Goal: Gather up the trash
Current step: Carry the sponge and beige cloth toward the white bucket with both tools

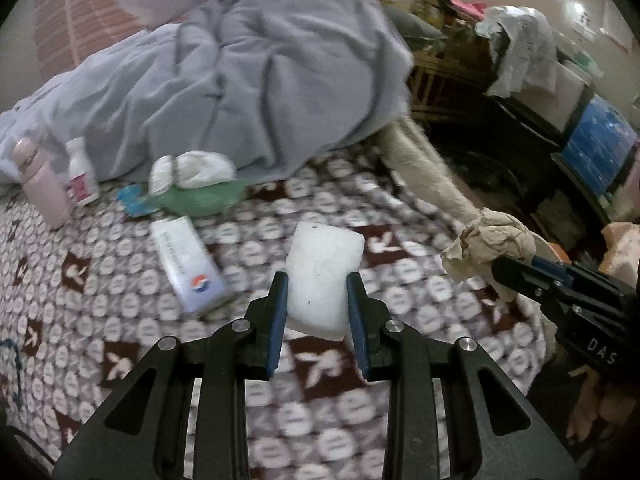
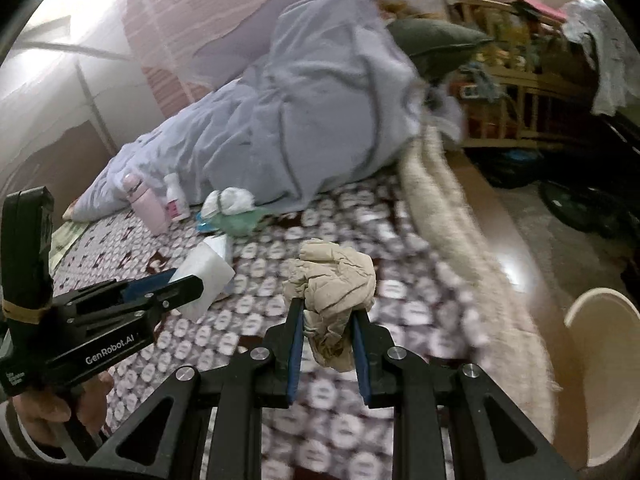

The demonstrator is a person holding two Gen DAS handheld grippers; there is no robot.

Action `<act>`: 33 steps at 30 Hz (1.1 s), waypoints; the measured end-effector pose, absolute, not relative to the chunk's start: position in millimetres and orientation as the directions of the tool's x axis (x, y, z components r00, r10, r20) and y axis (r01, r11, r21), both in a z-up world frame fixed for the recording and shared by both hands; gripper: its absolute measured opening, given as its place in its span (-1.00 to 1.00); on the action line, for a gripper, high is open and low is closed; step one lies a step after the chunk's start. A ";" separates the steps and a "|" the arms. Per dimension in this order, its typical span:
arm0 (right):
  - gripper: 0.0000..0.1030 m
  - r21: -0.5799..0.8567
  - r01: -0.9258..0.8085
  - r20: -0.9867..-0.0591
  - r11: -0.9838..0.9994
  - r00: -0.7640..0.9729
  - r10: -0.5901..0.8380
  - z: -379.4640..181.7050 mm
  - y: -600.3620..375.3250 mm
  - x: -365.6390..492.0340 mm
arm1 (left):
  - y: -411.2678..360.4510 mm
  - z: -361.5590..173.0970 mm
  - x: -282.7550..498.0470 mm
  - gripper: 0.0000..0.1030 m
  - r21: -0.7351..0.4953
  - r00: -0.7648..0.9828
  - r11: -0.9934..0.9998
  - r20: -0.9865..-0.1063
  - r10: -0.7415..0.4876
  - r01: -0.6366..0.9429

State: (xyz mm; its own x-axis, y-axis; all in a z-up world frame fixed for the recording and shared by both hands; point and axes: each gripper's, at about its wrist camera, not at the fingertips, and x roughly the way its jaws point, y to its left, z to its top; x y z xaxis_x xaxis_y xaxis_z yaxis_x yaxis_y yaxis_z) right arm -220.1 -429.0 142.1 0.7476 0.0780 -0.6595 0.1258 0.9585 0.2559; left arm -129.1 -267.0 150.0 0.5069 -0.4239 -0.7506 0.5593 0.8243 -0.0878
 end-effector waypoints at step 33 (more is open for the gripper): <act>-0.59 0.267 0.454 -0.671 0.850 0.720 -0.173 135.3 -584.2 -334.2 | -453.7 144.8 -206.7 -0.49 -0.107 0.328 0.608 -0.763 -0.558 0.787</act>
